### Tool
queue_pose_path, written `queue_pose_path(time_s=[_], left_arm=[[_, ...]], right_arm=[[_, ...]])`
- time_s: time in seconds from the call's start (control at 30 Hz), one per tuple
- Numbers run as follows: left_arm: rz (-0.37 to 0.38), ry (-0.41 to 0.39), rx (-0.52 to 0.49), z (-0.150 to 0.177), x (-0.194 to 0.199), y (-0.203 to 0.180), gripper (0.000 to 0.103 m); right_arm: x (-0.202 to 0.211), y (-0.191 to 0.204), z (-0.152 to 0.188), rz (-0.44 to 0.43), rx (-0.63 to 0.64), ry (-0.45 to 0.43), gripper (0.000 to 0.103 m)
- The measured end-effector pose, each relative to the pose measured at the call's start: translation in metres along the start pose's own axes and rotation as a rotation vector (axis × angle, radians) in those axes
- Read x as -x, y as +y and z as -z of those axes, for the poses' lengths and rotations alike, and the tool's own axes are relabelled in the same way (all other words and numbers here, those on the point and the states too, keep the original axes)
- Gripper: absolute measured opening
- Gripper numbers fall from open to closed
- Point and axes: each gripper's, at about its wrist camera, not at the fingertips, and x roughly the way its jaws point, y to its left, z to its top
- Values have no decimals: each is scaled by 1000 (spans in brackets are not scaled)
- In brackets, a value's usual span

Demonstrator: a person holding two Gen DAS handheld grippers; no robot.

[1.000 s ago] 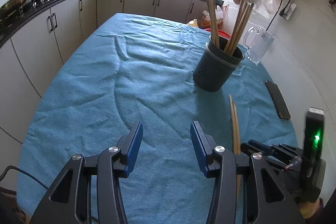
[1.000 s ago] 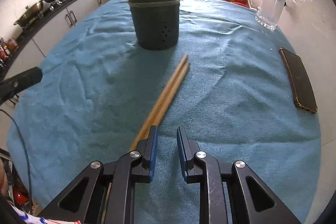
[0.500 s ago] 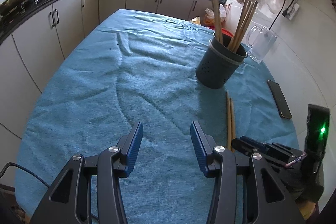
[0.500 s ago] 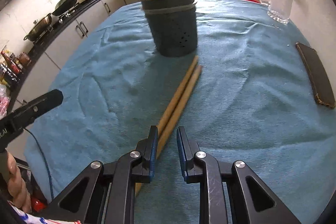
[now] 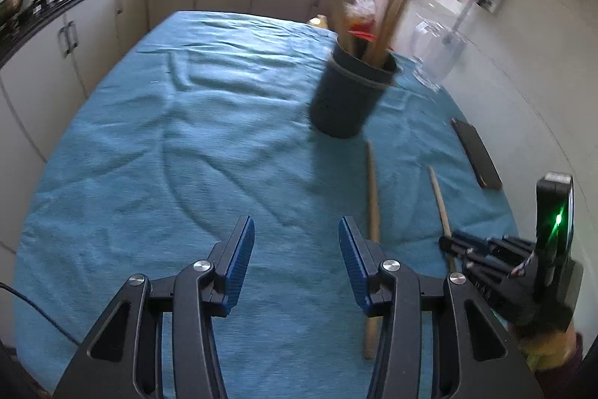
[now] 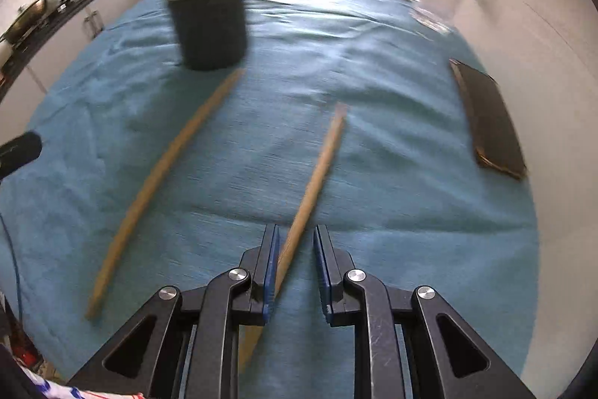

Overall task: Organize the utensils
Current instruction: 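Close the right gripper on a chopstick while the left gripper grasps another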

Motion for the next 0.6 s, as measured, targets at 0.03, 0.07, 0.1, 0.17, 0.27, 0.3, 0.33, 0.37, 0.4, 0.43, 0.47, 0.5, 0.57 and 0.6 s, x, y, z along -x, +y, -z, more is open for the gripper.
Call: queue_pose_path(time_s=[0.03,0.07,0.1,0.17,0.27,0.3,0.33,0.37,0.4,0.43,0.47,0.5,0.57,0.6], left_arm=[[13,11,-23,0,-5,-10,46],[18,19,-39,0,-9,-17,46],[22,28,-57,0,-14,-24,46],[23,60,-105,-1,-29,-43,46],[12,112,-163,-3,-51,-63,46],[0,129,-184,-4,-60,-69,46],[-9,138,-194,-4,-65,-71,45],[-25,162,-210,-4,-74,-75,44],[-24,180,-216,-3,-80,-78,40],[-17,193,-218,-3,-82,-80,17],[-15,216,-217,-2,-87,-81,7],[-17,207,-210,-3,-87,-81,7],[38,235,-159,-1,-86,-76,7],[55,247,-139,0,-84,-74,7]], right_arm=[[1,-7,1,-3,-14,3,19],[2,-12,1,-5,-22,5,18],[2,-17,2,-7,-33,7,18],[2,-27,0,-16,-57,8,18],[2,-34,-1,-40,-73,9,14],[3,-34,-2,-41,-73,9,13],[2,-35,-3,-43,-70,8,10],[2,-35,-3,-46,-70,7,9],[2,-35,-4,-51,-73,6,9],[2,-36,-4,-57,-78,6,8],[1,-36,-4,-64,-86,6,8],[1,-36,-3,-71,-94,4,8],[2,-39,0,-82,-112,2,8],[4,-40,2,-87,-116,2,8]])
